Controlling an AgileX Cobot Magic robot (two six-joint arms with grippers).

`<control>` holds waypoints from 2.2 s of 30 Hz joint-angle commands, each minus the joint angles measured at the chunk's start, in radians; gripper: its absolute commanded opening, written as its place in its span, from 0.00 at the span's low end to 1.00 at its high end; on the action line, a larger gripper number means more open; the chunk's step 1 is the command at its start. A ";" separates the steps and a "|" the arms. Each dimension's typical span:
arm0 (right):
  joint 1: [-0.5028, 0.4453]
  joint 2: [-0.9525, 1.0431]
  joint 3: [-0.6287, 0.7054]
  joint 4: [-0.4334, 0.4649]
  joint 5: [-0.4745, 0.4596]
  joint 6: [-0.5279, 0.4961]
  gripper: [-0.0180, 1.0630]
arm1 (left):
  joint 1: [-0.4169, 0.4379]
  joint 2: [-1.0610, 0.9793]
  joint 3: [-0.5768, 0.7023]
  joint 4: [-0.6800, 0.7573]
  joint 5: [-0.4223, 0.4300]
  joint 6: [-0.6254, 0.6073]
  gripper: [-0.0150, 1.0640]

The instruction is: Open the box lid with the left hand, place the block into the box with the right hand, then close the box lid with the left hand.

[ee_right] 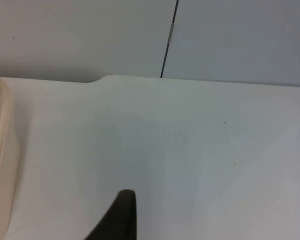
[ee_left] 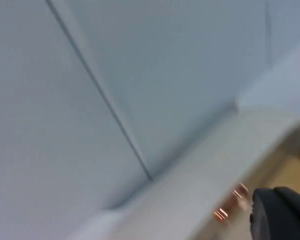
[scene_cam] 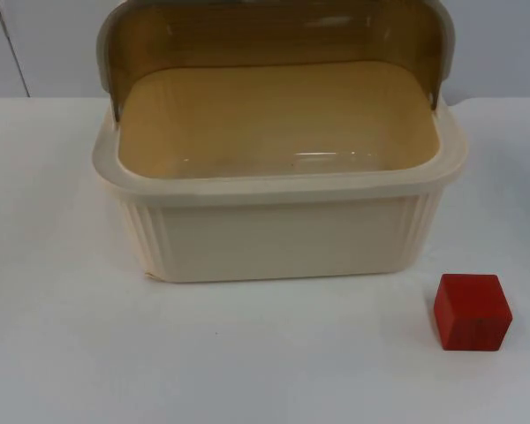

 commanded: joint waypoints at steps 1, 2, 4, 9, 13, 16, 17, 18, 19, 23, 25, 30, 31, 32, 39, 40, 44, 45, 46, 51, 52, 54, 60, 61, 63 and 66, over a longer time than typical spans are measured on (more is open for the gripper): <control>0.001 -0.003 -0.003 0.000 -0.010 0.004 0.99 | -0.003 -0.056 -0.006 0.099 -0.061 -0.074 0.01; 0.001 -0.003 -0.003 0.000 -0.010 0.004 0.99 | -0.003 -0.082 -0.006 0.160 -0.069 -0.124 0.01; 0.001 -0.003 -0.003 0.000 -0.010 0.004 0.99 | -0.003 -0.105 -0.006 0.230 -0.069 -0.195 0.01; 0.001 -0.003 -0.003 0.000 -0.010 0.009 0.99 | 0.108 -0.153 -0.006 0.398 -0.060 -0.452 0.01; 0.001 -0.003 -0.003 0.000 -0.010 0.009 0.99 | 0.310 -0.156 0.000 0.348 -0.024 -0.454 0.01; 0.001 -0.003 -0.003 0.005 -0.012 0.008 0.99 | 0.399 -0.147 0.018 0.299 0.013 -0.454 0.01; 0.001 -0.003 -0.003 0.007 -0.014 0.008 0.99 | 0.437 -0.139 0.031 0.274 0.040 -0.451 0.01; 0.001 -0.003 -0.003 0.013 -0.016 0.008 0.99 | 0.467 -0.130 0.047 0.259 0.070 -0.451 0.01; 0.001 -0.003 -0.003 0.024 -0.020 0.008 0.99 | 0.483 -0.121 0.068 0.243 0.101 -0.448 0.01; 0.001 -0.003 -0.003 0.033 -0.025 0.008 0.99 | 0.495 -0.096 0.141 0.178 0.145 -0.374 0.01; 0.001 -0.003 -0.003 0.033 -0.025 0.008 0.99 | 0.495 -0.090 0.169 0.137 0.132 -0.352 0.01; 0.001 -0.003 -0.003 0.033 -0.010 0.008 0.99 | 0.495 -0.090 0.184 0.130 0.096 -0.354 0.01; 0.001 -0.003 -0.003 0.033 -0.009 0.008 0.99 | 0.495 -0.090 0.184 0.130 0.094 -0.354 0.01; 0.001 -0.003 -0.003 0.033 -0.009 0.008 0.99 | 0.495 -0.092 0.184 0.130 0.092 -0.354 0.01; 0.001 -0.003 -0.003 0.033 -0.009 0.008 0.99 | 0.495 -0.090 0.184 0.155 0.076 -0.349 0.01; 0.001 -0.003 -0.003 0.033 -0.011 0.008 0.99 | 0.495 -0.090 0.184 0.148 0.074 -0.349 0.01; 0.001 -0.003 -0.003 0.033 -0.011 0.008 0.99 | 0.495 -0.090 0.184 0.166 0.081 -0.291 0.01; 0.001 -0.003 -0.003 0.033 -0.011 0.008 0.99 | 0.495 -0.090 0.184 0.166 0.081 -0.291 0.01; 0.001 -0.003 -0.003 0.033 -0.011 0.008 0.99 | 0.495 -0.090 0.184 0.166 0.081 -0.291 0.01; 0.001 -0.003 -0.003 0.033 -0.013 0.008 0.99 | 0.495 -0.081 0.184 0.084 0.087 -0.287 0.19; 0.001 -0.003 -0.003 0.033 -0.015 0.008 0.99 | 0.495 -0.074 0.184 0.067 0.092 -0.287 0.33; 0.001 -0.003 -0.003 0.033 -0.015 0.008 0.99 | 0.495 -0.054 0.184 0.038 0.097 -0.303 0.82; 0.001 -0.003 -0.003 0.033 -0.007 0.008 0.99 | 0.495 -0.051 0.184 0.007 0.101 -0.316 0.96; 0.001 -0.003 -0.003 0.034 -0.005 0.008 0.99 | 0.495 -0.055 0.184 0.007 0.098 -0.316 0.96; 0.001 -0.003 -0.003 0.034 0.000 0.008 0.99 | 0.495 -0.062 0.184 0.007 0.098 -0.316 0.96; 0.001 -0.003 0.006 0.059 0.014 0.021 0.99 | 0.495 -0.076 0.184 -0.023 0.096 -0.316 0.96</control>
